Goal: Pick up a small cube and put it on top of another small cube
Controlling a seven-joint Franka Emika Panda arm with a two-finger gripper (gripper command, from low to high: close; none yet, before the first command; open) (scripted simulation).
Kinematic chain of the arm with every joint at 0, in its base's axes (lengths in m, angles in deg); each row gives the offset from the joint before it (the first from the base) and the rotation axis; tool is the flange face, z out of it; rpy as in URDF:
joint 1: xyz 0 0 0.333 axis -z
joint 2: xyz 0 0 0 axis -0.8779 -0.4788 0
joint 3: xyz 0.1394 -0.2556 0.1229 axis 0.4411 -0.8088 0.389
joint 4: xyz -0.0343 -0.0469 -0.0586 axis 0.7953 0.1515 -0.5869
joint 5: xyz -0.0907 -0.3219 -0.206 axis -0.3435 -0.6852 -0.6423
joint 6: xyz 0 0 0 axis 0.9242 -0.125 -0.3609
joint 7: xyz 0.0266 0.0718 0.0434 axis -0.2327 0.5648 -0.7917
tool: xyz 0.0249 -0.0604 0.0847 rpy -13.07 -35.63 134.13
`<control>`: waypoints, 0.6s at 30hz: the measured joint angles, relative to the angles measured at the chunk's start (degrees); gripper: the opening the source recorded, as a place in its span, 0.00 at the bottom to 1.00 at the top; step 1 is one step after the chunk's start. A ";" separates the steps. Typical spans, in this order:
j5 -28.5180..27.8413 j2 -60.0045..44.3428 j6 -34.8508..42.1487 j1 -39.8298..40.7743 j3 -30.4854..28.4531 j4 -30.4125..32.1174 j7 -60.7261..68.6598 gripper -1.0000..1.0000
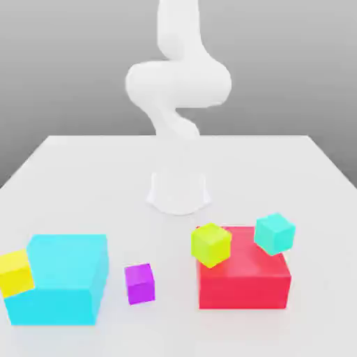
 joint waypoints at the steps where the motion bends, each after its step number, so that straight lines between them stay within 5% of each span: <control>1: 0.05 -2.10 -1.46 1.30 0.73 1.43 -2.80 0.50; 18: -0.92 -33.75 -23.38 17.75 8.54 23.24 -46.12 0.50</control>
